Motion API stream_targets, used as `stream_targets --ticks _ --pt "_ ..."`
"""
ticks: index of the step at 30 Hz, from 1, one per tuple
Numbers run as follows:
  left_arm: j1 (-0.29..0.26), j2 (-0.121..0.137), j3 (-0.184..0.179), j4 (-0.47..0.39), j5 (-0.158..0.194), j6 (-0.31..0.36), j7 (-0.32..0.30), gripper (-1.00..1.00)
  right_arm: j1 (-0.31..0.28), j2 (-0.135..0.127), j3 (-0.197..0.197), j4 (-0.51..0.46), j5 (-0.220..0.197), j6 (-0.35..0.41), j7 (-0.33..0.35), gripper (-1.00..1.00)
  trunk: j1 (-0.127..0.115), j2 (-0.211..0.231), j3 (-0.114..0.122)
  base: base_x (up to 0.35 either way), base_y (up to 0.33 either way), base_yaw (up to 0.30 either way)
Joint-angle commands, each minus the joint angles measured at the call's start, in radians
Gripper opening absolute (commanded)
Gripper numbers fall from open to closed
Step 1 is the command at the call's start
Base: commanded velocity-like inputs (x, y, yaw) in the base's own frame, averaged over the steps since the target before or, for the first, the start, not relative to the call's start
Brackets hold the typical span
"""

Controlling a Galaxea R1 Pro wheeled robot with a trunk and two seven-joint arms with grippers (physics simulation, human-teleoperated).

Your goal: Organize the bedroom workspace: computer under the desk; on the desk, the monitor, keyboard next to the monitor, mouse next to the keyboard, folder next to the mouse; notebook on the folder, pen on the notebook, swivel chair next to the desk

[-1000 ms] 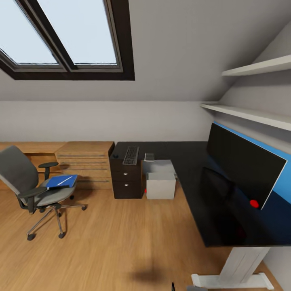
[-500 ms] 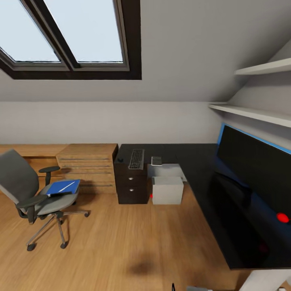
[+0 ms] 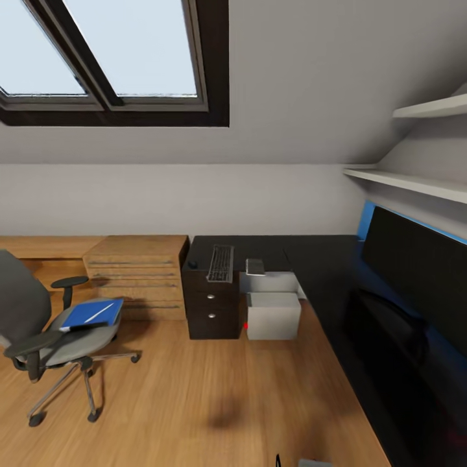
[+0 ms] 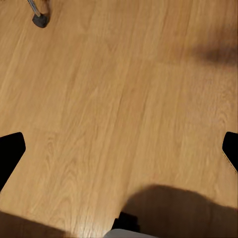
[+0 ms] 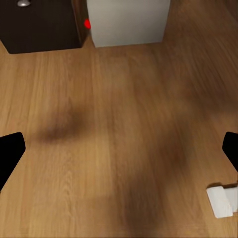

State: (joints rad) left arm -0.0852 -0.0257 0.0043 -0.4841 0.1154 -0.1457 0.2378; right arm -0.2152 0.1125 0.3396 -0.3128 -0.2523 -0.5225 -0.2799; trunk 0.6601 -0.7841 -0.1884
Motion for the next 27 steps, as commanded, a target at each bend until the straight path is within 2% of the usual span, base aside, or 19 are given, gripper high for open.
stream_targets --ticks 1,15,27 --pt "-0.001 0.000 0.000 0.000 0.010 -0.005 0.000 1.00 -0.001 0.000 0.009 0.001 -0.009 -0.004 -0.005 1.00 0.001 -0.001 -0.001 0.331 0.006 0.000" --pt "-0.001 0.000 0.000 0.002 0.010 -0.031 0.000 1.00 -0.001 0.000 0.010 0.007 -0.009 -0.004 -0.005 1.00 0.001 -0.001 -0.001 0.332 0.026 0.000" --pt "-0.001 0.000 0.000 0.002 0.010 -0.031 0.000 1.00 -0.001 0.000 0.010 0.008 -0.009 -0.004 -0.005 1.00 0.001 -0.001 -0.001 0.332 0.129 0.000"
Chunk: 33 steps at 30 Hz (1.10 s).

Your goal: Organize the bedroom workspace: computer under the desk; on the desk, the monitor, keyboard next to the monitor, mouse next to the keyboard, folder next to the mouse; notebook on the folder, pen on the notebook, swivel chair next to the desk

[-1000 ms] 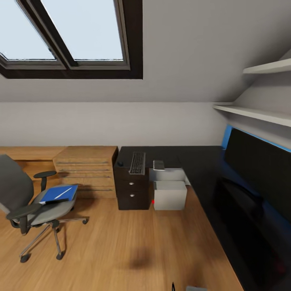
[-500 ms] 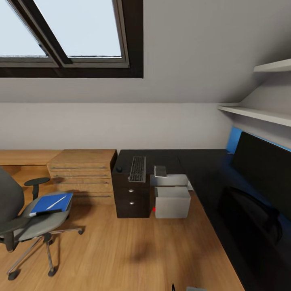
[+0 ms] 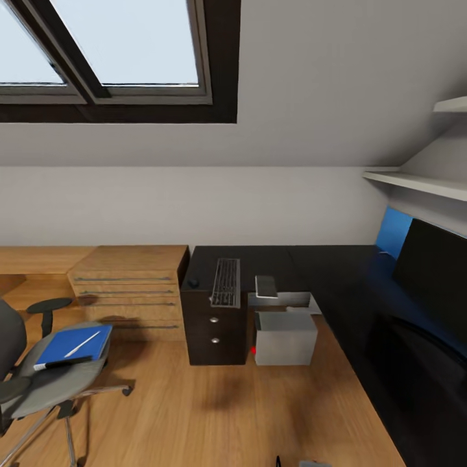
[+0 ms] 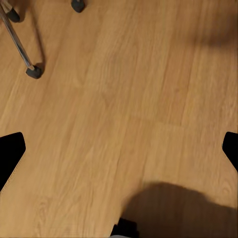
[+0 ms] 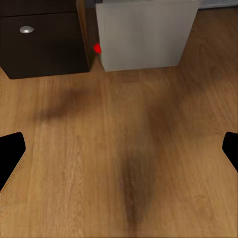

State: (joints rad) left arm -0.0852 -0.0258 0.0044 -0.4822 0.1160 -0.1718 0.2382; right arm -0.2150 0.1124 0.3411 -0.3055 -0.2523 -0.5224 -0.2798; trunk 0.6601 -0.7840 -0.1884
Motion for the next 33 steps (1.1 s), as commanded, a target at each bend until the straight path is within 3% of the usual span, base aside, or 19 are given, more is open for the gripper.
stream_targets --ticks 1,28,33 --pt "-0.001 0.000 0.000 0.001 0.010 -0.005 0.000 1.00 -0.001 0.000 0.009 0.000 -0.008 -0.004 -0.006 1.00 0.001 -0.001 -0.001 0.332 0.150 0.000" --pt "-0.001 -0.003 -0.002 0.034 0.008 -0.006 0.000 1.00 -0.001 0.001 0.010 -0.002 0.007 -0.006 -0.006 1.00 0.001 -0.001 -0.001 0.332 0.144 0.000" --pt "-0.001 -0.013 -0.003 -0.021 0.006 -0.006 0.001 1.00 -0.001 0.005 0.013 -0.005 0.008 -0.033 -0.006 1.00 0.001 -0.001 -0.001 0.269 0.066 0.000"
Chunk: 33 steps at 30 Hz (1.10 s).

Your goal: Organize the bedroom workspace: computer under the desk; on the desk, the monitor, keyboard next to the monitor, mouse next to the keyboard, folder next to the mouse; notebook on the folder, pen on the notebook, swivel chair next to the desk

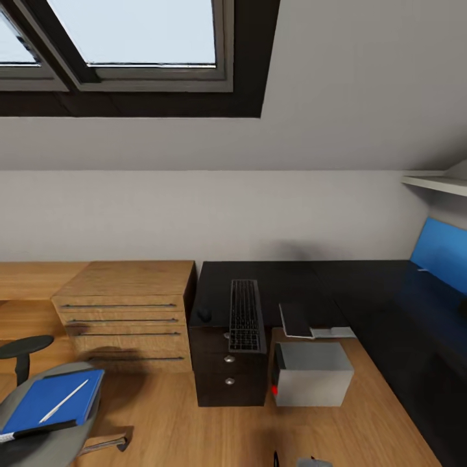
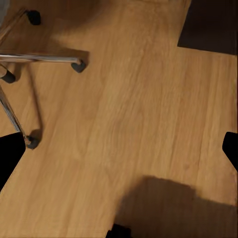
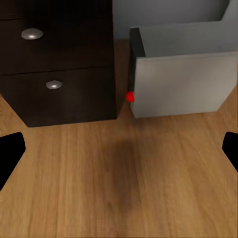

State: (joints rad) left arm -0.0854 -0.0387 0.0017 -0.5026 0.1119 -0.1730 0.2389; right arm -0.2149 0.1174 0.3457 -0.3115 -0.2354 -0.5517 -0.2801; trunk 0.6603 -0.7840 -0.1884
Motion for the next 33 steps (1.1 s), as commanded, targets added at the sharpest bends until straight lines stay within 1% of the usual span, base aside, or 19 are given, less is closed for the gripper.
stream_targets --ticks 1,5,7,9,10,11,13,15,17,19,21,22,24,25,26,27,28,31,33 --pt "-0.001 -0.002 0.000 -0.022 0.011 -0.003 0.000 1.00 -0.001 0.000 0.009 -0.001 -0.008 -0.009 -0.005 1.00 0.001 -0.001 -0.001 0.157 0.031 0.000" --pt "-0.001 -0.006 0.002 -0.148 0.011 0.008 0.001 1.00 -0.001 0.003 0.016 -0.011 -0.005 -0.024 -0.005 1.00 0.001 -0.001 -0.001 0.080 0.016 0.000" --pt "-0.001 -0.008 0.004 -0.254 0.011 0.047 0.002 1.00 -0.001 0.008 0.020 -0.045 -0.006 -0.026 -0.004 1.00 0.001 -0.001 -0.001 0.027 0.005 0.000" --pt "-0.001 -0.009 0.005 -0.341 0.013 0.116 0.003 1.00 -0.001 0.009 0.020 -0.106 -0.011 -0.019 -0.001 1.00 0.001 -0.001 -0.001 0.012 0.002 0.000" --pt "-0.001 -0.010 0.005 -0.402 0.015 0.180 0.003 1.00 -0.001 0.009 0.020 -0.155 -0.017 -0.006 0.000 1.00 0.001 -0.001 -0.001 0.007 0.001 0.000" --pt "-0.001 -0.012 0.005 -0.496 0.023 0.291 0.003 1.00 -0.001 0.010 0.019 -0.231 -0.032 0.034 0.002 1.00 0.001 -0.001 -0.001 0.004 0.001 0.000" --pt "-0.001 -0.023 0.005 -0.588 0.038 0.396 0.003 1.00 -0.001 0.010 0.017 -0.303 -0.067 0.094 0.009 1.00 0.001 -0.001 -0.001 0.002 0.000 0.000" --pt "-0.001 -0.032 0.006 -0.647 0.049 0.453 0.003 1.00 -0.001 0.009 0.015 -0.352 -0.106 0.138 0.020 1.00 0.001 -0.001 -0.001 0.001 0.000 0.000" --pt "-0.001 -0.044 0.009 -0.751 0.068 0.526 0.003 1.00 -0.001 0.005 0.009 -0.459 -0.223 0.230 0.063 1.00 0.001 -0.001 -0.001 0.000 0.000 0.000" --pt "-0.001 -0.050 0.011 -0.838 0.083 0.559 0.004 1.00 -0.001 -0.010 0.004 -0.567 -0.380 0.348 0.118 1.00 0.004 -0.008 -0.005 0.000 0.000 0.000" --pt "-0.001 -0.051 0.010 -0.874 0.092 0.567 0.004 1.00 -0.001 -0.025 0.001 -0.611 -0.460 0.411 0.147 1.00 0.012 -0.022 -0.011 0.000 0.000 0.000" --pt "-0.001 -0.052 0.009 -0.905 0.103 0.573 0.005 1.00 -0.001 -0.043 -0.002 -0.647 -0.539 0.471 0.179 1.00 0.016 -0.029 -0.014 0.000 0.000 0.000" --pt "-0.001 -0.053 0.008 -0.928 0.111 0.576 0.005 1.00 -0.001 -0.058 -0.006 -0.676 -0.617 0.522 0.213 1.00 0.024 -0.043 -0.020 0.000 0.000 0.000" --pt "-0.001 -0.054 0.007 -0.942 0.118 0.579 0.005 1.00 -0.001 -0.071 -0.011 -0.697 -0.694 0.566 0.247 1.00 0.027 -0.050 -0.023 0.000 0.000 0.000" --pt "-0.001 -0.056 0.006 -0.948 0.120 0.579 0.005 1.00 -0.001 -0.076 -0.015 -0.705 -0.731 0.585 0.264 1.00 0.031 -0.057 -0.027 0.000 0.000 0.000" --pt "-0.001 -0.058 0.006 -0.955 0.123 0.581 0.006 1.00 -0.001 -0.086 -0.027 -0.717 -0.802 0.617 0.294 1.00 0.035 -0.064 -0.030 0.000 0.000 0.000" --pt "-0.001 -0.061 0.008 -0.962 0.130 0.581 0.005 1.00 -0.001 -0.101 -0.055 -0.730 -0.911 0.663 0.343 1.00 0.039 -0.071 -0.033 0.000 0.000 0.000" --pt "-0.001 -0.063 0.008 -0.952 0.134 0.579 0.006 1.00 -0.001 -0.110 -0.065 -0.732 -0.961 0.683 0.379 1.00 0.050 -0.092 -0.042 0.000 0.000 0.000" --pt "-0.001 -0.063 0.007 -0.945 0.135 0.579 0.006 1.00 -0.001 -0.110 -0.066 -0.731 -0.967 0.685 0.384 1.00 0.058 -0.106 -0.048 0.000 0.000 0.000"
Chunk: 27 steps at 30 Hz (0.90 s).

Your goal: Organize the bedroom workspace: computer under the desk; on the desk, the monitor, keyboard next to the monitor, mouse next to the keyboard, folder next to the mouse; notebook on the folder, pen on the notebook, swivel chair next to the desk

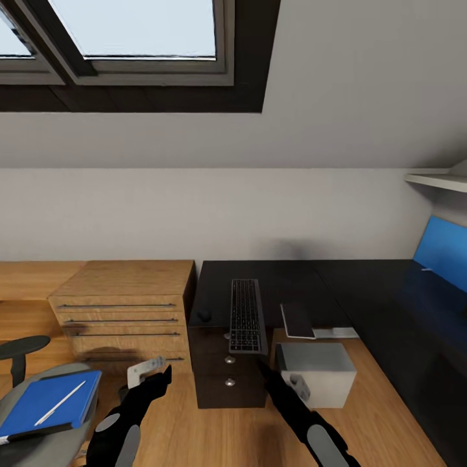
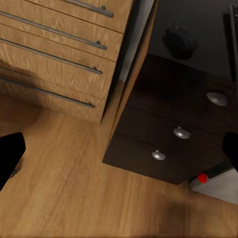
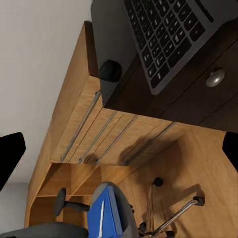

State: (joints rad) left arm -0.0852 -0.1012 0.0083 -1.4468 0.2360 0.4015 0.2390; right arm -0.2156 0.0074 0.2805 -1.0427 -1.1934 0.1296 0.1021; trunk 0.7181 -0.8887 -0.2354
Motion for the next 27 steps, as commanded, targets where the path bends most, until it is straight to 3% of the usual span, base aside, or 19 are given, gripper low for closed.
stream_targets --ticks 1,8,27 --pt "-0.001 0.000 -0.001 0.016 0.011 0.003 0.006 1.00 -0.001 0.000 -0.001 0.003 -0.016 0.005 0.010 1.00 0.004 -0.008 -0.005 0.000 0.000 0.000" --pt "-0.001 0.003 -0.003 0.055 0.010 0.001 0.004 1.00 -0.001 -0.002 -0.005 0.032 -0.011 0.005 0.023 1.00 0.031 -0.057 -0.027 0.000 0.000 0.000" --pt "-0.001 0.005 -0.008 0.037 -0.010 0.002 0.004 1.00 -0.001 -0.001 -0.003 0.041 -0.006 0.006 0.036 1.00 0.104 -0.190 -0.086 0.000 0.000 0.000"
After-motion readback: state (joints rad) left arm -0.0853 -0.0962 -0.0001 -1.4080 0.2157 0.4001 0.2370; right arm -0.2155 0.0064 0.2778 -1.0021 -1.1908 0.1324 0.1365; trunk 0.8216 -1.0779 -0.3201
